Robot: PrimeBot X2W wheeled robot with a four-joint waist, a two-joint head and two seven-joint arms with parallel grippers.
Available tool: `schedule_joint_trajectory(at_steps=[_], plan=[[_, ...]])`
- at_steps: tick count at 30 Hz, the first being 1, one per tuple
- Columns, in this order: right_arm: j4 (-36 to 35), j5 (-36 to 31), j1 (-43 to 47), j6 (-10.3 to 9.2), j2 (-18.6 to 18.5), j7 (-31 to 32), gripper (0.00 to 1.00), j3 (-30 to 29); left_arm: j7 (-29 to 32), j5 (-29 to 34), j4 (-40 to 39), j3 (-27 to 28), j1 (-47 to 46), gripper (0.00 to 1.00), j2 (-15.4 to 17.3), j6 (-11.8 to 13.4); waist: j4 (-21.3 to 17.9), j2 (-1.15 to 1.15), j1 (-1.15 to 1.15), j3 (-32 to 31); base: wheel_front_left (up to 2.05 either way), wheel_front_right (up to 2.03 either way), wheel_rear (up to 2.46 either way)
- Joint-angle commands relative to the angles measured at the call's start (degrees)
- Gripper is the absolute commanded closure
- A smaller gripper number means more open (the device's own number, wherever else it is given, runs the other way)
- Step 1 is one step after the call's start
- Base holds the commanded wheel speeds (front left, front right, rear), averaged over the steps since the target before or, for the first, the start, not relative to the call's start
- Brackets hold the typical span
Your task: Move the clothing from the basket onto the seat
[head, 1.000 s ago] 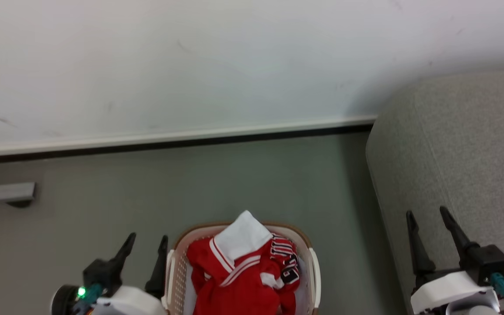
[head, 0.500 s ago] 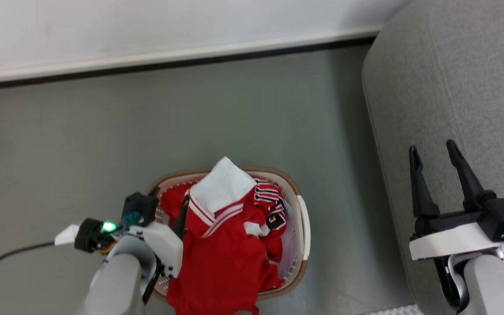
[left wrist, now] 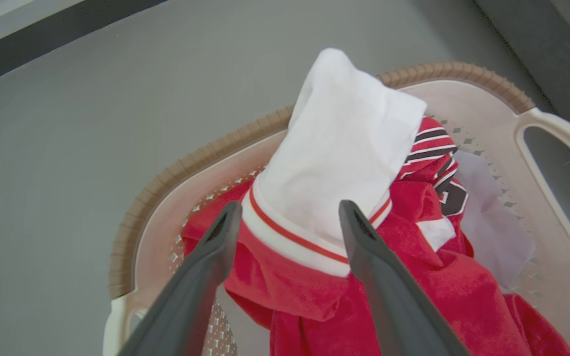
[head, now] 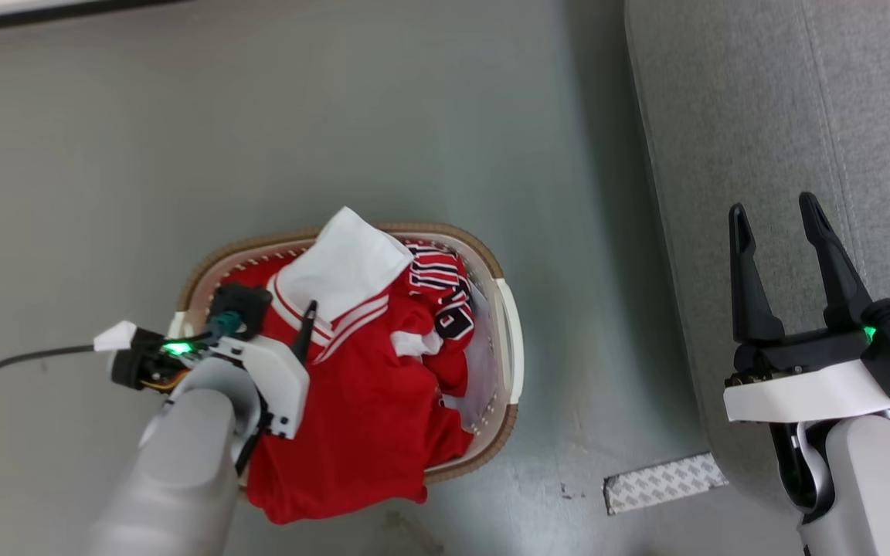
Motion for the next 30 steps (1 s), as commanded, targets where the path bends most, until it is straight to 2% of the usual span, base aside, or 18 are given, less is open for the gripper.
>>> schedule_joint_trajectory(at_steps=[1,5,11,22,23,24,26,30], plan=[[-0.28,0.77,-0.83,-0.12,-0.17,0.00,0.00,0.13,-0.24,0.35,0.46,-0.04,-0.87,0.00,0.72,0.34,-0.78,0.00,-0.01,1.16,0.00,0.00,0.00],[-0.67,1.24,-1.03,-0.12,-0.16,0.00,0.00,0.25,-0.49,0.01,2.39,-0.16,-2.54,0.00,1.63,1.54,-1.29,0.00,-0.01,2.24,0.00,0.00,0.00],[-0.69,1.86,-1.45,-0.12,-0.16,0.00,0.00,0.67,-0.84,-0.79,4.10,-0.44,-4.56,0.00,2.33,1.83,-1.94,0.00,-0.01,3.29,0.00,0.00,0.00],[-1.25,2.74,-1.42,-0.12,-0.18,0.00,0.00,1.79,-0.78,-0.49,6.63,-2.93,-7.25,0.00,3.29,0.63,-4.31,0.00,-0.01,5.88,0.00,0.00,0.00],[-1.26,2.74,-1.30,-0.12,-0.17,0.00,0.00,1.72,-0.46,-0.47,6.90,-3.26,-7.18,0.56,3.25,0.27,-4.41,0.00,-0.01,5.95,0.00,0.00,0.00],[-1.26,2.72,-1.21,-0.12,-0.16,0.00,0.00,1.66,-0.39,-0.49,7.12,-3.68,-7.06,0.97,3.17,0.11,-4.45,0.00,-0.01,5.97,0.00,0.00,0.00],[-1.07,2.66,-1.01,-0.12,-0.17,0.00,0.00,1.35,-0.46,-0.71,7.44,-4.55,-6.71,1.00,2.86,-0.34,-4.28,0.00,-0.01,5.76,0.00,0.00,0.00],[-0.44,2.93,-1.25,-0.12,-0.16,-0.01,0.00,1.33,-0.76,-2.52,7.73,-5.41,-5.64,1.00,2.34,-0.73,-3.37,0.00,-0.01,4.21,0.00,0.00,0.00]])
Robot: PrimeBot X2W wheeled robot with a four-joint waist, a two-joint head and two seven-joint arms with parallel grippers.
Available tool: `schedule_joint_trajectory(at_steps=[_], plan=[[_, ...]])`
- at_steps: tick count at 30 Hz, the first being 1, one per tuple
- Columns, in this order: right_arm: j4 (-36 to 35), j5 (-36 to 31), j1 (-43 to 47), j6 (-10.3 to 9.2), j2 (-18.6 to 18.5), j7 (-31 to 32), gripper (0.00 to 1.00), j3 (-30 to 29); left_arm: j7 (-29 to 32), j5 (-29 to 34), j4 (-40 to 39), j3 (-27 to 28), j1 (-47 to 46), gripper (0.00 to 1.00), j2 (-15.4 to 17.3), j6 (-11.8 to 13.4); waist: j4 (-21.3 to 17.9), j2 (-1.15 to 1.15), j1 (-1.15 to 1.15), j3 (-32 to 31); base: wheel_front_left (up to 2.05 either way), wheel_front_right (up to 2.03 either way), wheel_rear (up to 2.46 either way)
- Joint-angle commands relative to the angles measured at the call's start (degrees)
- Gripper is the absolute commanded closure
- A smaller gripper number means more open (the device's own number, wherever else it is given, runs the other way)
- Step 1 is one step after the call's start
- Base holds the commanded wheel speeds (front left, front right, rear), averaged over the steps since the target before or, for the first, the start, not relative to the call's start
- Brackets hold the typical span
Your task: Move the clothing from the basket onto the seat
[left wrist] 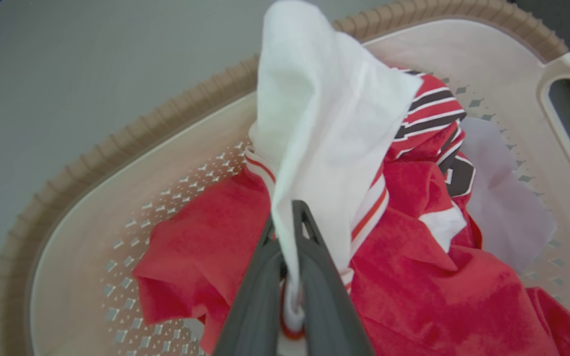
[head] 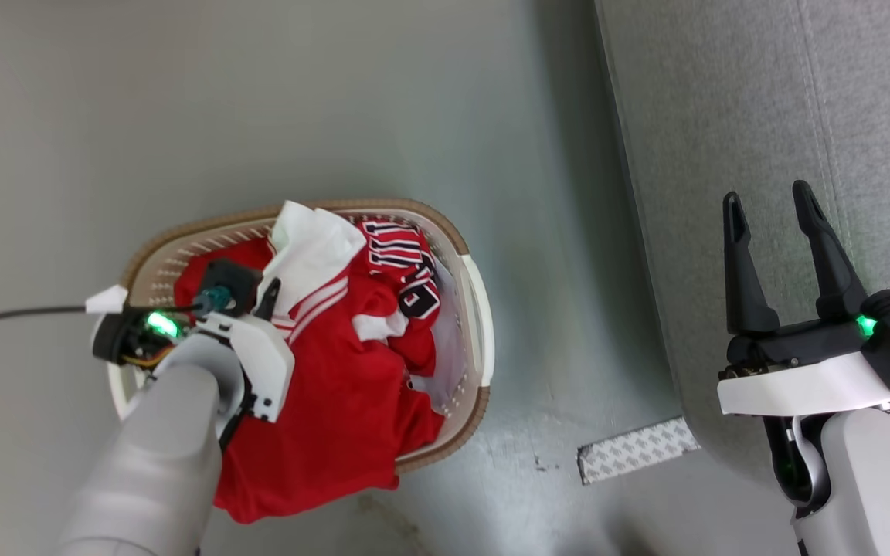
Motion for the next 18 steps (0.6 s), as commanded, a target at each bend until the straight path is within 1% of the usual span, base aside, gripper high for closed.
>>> schedule_joint_trajectory(at_steps=[1,4,7,12,15,18], plan=[[0.26,0.44,-0.35,-0.12,-0.15,0.00,0.00,0.31,-0.33,-2.14,0.05,-0.17,1.40,1.00,-0.15,-0.16,0.80,0.00,0.00,-1.57,0.00,0.00,0.00],[0.84,0.78,-0.23,-0.12,-0.17,0.00,0.00,0.68,-0.41,-5.71,-2.20,-0.37,3.22,1.00,-0.56,-0.15,1.60,0.00,0.00,-4.13,0.00,0.00,0.00],[1.75,0.84,0.40,-0.12,-0.16,0.00,0.00,0.82,-0.42,-10.49,-7.57,-0.37,6.67,1.00,-0.22,-0.17,2.71,0.00,0.00,-7.36,0.00,0.00,0.00],[3.41,0.12,2.14,-0.12,-0.18,0.00,0.00,0.48,-0.43,-19.16,-19.22,-1.71,13.52,1.00,1.78,-0.18,4.77,0.00,0.00,-13.47,0.00,0.00,0.00],[4.42,-0.51,3.39,-0.12,-0.20,0.00,0.00,0.01,-0.44,-22.96,-25.63,-2.73,17.54,1.00,3.34,-0.19,6.26,0.00,0.00,-17.47,0.00,0.00,0.00],[5.57,-0.94,5.09,-0.12,-0.19,-0.01,0.00,-0.42,-0.44,-25.50,-31.33,-3.55,21.18,1.00,4.42,-0.19,7.83,0.00,0.00,-21.78,0.00,0.00,0.00]])
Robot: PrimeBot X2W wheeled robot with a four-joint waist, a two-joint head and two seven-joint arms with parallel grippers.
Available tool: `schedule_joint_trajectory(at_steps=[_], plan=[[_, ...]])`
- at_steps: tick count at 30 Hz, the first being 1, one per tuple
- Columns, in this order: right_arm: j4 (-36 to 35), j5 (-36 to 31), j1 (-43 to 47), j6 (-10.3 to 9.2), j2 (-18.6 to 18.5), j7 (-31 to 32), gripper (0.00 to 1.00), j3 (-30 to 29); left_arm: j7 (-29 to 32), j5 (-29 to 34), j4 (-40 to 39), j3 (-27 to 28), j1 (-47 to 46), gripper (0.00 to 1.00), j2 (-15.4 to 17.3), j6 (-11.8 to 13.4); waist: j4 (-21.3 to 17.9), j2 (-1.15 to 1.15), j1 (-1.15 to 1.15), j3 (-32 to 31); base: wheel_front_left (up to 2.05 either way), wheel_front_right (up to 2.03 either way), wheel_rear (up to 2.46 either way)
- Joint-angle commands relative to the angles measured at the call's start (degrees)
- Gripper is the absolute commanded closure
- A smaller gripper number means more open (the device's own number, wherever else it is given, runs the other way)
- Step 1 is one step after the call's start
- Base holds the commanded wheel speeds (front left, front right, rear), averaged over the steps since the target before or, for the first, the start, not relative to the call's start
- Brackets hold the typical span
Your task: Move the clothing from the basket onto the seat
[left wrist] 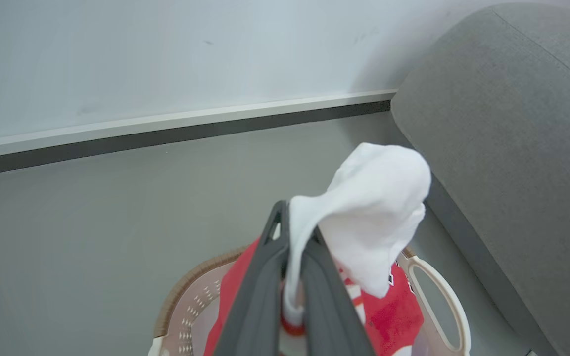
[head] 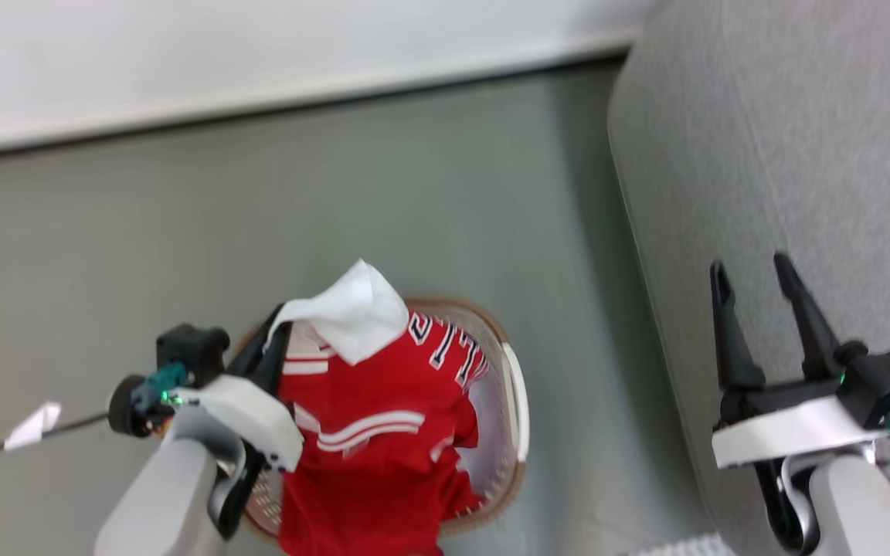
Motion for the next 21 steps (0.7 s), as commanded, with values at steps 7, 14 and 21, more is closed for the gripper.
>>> schedule_joint_trajectory(at_steps=[7,14,21], plan=[[2.00,-1.27,4.49,-0.12,-0.25,0.00,0.00,-0.54,-0.03,-3.39,-12.78,0.08,8.18,1.00,2.06,0.18,5.46,0.00,0.01,-12.74,0.00,0.00,0.00],[3.30,-1.52,7.68,-0.12,-0.24,0.00,0.00,-0.15,1.11,-4.68,-25.74,1.74,14.38,1.00,3.52,3.72,7.06,0.00,0.01,-19.32,0.00,0.00,0.00],[4.15,-1.39,10.84,-0.12,-0.26,-0.01,0.00,0.40,4.45,-4.83,-35.91,2.52,19.26,1.00,5.55,6.32,7.51,0.00,0.01,-24.61,0.00,0.00,0.00]])
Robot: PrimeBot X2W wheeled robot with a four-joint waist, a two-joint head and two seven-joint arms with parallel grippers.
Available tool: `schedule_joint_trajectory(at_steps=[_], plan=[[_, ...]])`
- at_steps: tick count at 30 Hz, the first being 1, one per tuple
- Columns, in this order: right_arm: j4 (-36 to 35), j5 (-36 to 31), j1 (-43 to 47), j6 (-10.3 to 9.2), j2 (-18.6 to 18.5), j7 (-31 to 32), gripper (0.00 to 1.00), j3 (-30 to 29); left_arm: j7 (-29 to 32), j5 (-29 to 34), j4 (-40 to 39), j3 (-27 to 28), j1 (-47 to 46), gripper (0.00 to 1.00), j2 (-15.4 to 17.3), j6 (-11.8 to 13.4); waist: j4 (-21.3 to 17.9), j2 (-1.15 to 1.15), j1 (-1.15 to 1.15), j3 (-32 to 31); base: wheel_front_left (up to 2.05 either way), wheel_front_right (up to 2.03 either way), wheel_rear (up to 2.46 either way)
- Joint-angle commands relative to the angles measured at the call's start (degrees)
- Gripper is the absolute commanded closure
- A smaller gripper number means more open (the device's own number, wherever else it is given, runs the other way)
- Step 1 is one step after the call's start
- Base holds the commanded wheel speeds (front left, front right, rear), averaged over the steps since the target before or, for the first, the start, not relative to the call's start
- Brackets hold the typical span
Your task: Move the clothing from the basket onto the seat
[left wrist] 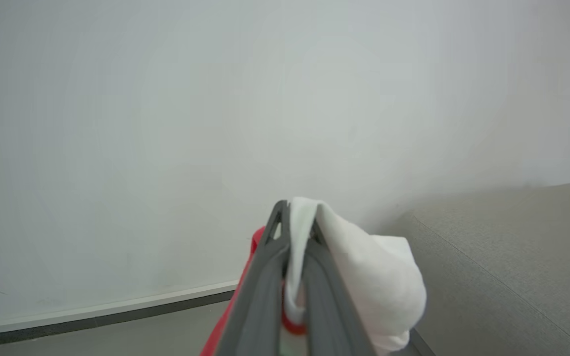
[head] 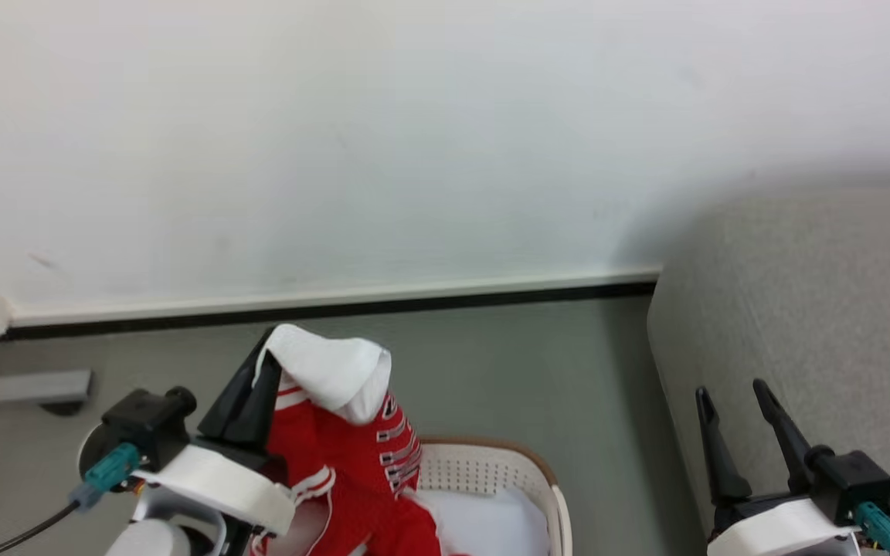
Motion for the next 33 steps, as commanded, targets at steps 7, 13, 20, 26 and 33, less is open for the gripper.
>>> schedule_joint_trajectory(at_steps=[7,13,20,26,33], plan=[[-0.38,-0.52,0.95,-0.12,-0.26,-0.02,0.00,2.93,4.09,-0.40,-8.73,0.33,3.11,1.00,2.78,0.99,0.66,0.00,0.02,-3.12,0.00,0.00,0.00],[-0.45,1.57,-2.12,-0.12,-0.23,-0.02,0.00,12.95,7.26,-1.02,-14.97,-0.53,3.75,1.00,4.30,0.46,0.49,0.00,0.02,-3.43,0.00,0.00,0.00],[2.20,3.68,-10.59,-0.12,-2.18,-0.01,0.00,33.20,10.86,-2.35,-20.24,-4.00,1.67,1.00,4.15,-2.10,0.39,0.00,0.02,-3.66,0.00,0.00,0.00],[2.33,9.05,-19.75,-0.12,-6.94,1.65,0.00,48.25,12.68,-2.94,-20.50,-7.81,-0.52,1.00,3.36,-3.88,0.30,0.00,0.02,-4.08,0.00,0.00,0.00],[2.61,13.73,-26.19,-0.13,-9.91,2.54,0.00,56.34,14.21,-5.04,-20.90,-12.22,-1.53,1.00,3.15,-5.51,0.15,0.00,0.02,-4.40,0.00,0.00,0.00]])
